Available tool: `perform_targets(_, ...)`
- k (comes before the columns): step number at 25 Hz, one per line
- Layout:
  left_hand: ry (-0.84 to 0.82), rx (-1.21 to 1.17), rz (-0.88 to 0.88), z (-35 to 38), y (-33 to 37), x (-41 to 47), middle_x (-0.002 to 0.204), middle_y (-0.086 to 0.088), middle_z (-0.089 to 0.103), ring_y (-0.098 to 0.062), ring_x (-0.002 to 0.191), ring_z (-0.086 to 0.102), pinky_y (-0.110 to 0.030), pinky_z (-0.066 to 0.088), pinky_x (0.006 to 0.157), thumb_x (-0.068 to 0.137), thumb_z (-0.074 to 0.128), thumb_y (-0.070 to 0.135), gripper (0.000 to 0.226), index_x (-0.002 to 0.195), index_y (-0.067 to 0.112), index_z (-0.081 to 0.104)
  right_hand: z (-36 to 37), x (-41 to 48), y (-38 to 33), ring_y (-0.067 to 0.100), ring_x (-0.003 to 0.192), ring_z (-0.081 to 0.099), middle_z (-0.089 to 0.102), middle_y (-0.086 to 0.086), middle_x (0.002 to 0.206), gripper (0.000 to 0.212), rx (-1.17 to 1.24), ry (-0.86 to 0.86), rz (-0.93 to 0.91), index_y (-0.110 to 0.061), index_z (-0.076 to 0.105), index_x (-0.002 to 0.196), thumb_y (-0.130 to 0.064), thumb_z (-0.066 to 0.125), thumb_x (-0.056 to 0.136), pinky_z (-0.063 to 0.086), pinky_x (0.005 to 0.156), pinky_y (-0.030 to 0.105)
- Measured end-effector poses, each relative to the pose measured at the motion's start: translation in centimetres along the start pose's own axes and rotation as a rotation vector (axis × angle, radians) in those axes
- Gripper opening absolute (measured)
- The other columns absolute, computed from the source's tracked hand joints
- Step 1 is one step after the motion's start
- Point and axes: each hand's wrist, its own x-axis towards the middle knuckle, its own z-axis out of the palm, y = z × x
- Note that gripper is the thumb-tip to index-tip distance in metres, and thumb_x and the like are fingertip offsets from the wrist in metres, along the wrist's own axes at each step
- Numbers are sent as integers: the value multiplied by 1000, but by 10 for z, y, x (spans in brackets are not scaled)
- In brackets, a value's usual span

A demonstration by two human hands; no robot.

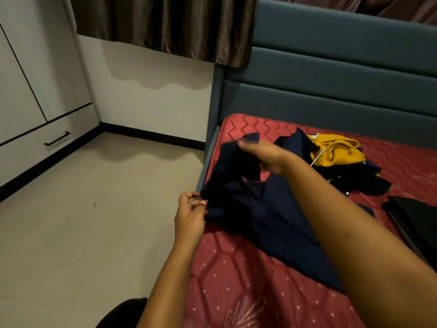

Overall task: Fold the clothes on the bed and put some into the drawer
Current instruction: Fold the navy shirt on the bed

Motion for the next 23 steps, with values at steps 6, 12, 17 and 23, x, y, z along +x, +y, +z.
perform_targets(6,-129,247,-161,25,-32,5,108,-4,59,-20,92,57,-31,44,75,92,57,9,28,112,22,43,-31,28,105,16,58,55,56,0,87,53,94,104,212,-23,55,110,-69,43,87,40,59,24)
perform_targets(12,-186,141,-479,44,-65,-9,94,2,59,-18,77,55,-30,48,65,96,56,18,35,123,32,40,-72,-39,266,20,134,41,35,2,150,77,-630,94,-89,-43,27,141,-23,73,83,37,108,29)
perform_targets(17,-221,-30,-443,85,-84,-32,86,1,58,-13,74,56,-27,48,65,98,51,10,44,125,40,36,-141,-101,312,17,147,10,-7,-16,160,96,-1066,-136,66,-59,-2,142,-62,67,75,24,115,46)
perform_targets(23,-39,128,-399,136,-101,-15,90,-8,56,-16,55,45,-18,35,39,96,55,12,30,120,25,43,-174,-138,323,13,148,-5,-11,-18,159,99,-1163,-258,158,-54,-2,146,-42,67,76,12,111,63)
